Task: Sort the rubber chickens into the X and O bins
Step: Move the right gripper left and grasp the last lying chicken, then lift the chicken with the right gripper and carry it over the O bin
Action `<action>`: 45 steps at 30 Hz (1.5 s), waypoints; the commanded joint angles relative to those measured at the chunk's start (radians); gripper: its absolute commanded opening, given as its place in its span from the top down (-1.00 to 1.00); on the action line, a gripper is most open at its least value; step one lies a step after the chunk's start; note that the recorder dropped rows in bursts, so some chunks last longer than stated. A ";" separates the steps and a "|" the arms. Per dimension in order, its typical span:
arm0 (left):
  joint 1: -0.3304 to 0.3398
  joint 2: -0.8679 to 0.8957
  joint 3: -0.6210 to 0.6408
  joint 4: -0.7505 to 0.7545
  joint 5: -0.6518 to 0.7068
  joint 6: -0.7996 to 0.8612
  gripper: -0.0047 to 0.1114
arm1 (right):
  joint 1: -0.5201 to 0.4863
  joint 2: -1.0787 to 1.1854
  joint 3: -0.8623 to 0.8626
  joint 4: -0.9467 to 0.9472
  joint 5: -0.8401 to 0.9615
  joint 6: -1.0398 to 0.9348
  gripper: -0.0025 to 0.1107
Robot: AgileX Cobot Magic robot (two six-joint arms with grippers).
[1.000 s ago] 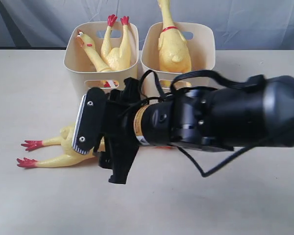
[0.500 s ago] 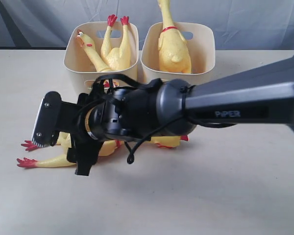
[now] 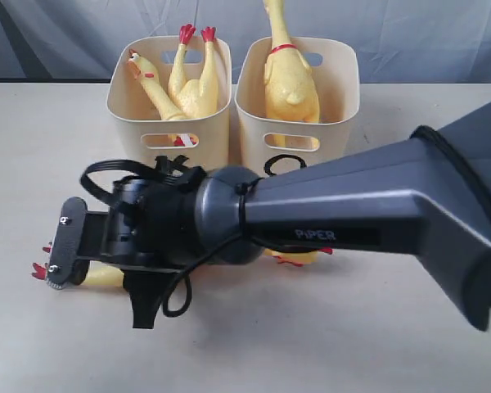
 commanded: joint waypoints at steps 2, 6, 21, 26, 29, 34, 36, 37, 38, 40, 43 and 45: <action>-0.010 -0.003 0.000 0.001 -0.008 -0.002 0.92 | 0.140 -0.187 -0.134 0.002 0.268 0.007 0.97; -0.010 -0.003 0.000 0.001 -0.008 -0.002 0.92 | 0.232 -0.359 -0.181 -0.006 0.483 0.008 0.97; -0.010 -0.003 0.000 0.001 -0.008 -0.002 0.92 | 0.232 -0.465 -0.179 -0.031 0.592 0.003 0.97; -0.010 -0.003 0.000 0.001 -0.008 -0.002 0.92 | 0.232 -0.465 -0.179 -0.031 0.592 0.003 0.97; -0.010 -0.003 0.000 0.001 -0.008 -0.002 0.92 | 0.232 -0.465 -0.179 -0.031 0.592 0.003 0.97; -0.010 -0.003 0.000 0.001 -0.008 -0.002 0.92 | 0.232 -0.465 -0.179 -0.031 0.592 0.000 0.97; -0.010 -0.003 0.000 0.001 -0.008 -0.002 0.92 | 0.232 -0.465 -0.179 -0.031 0.592 0.000 0.97; -0.010 -0.003 0.000 0.001 -0.008 -0.002 0.92 | 0.232 -0.465 -0.179 -0.031 0.592 0.000 0.97; -0.010 -0.003 0.000 0.001 -0.008 -0.002 0.92 | 0.232 -0.465 -0.179 -0.031 0.592 0.000 0.97; -0.010 -0.003 0.000 0.001 -0.008 -0.002 0.92 | 0.232 -0.465 -0.179 -0.031 0.592 0.000 0.97; -0.010 -0.003 0.000 0.001 -0.008 -0.002 0.92 | 0.232 -0.465 -0.179 -0.031 0.592 0.000 0.97; -0.010 -0.003 0.000 0.001 -0.008 -0.002 0.92 | 0.232 -0.465 -0.179 -0.031 0.592 0.000 0.97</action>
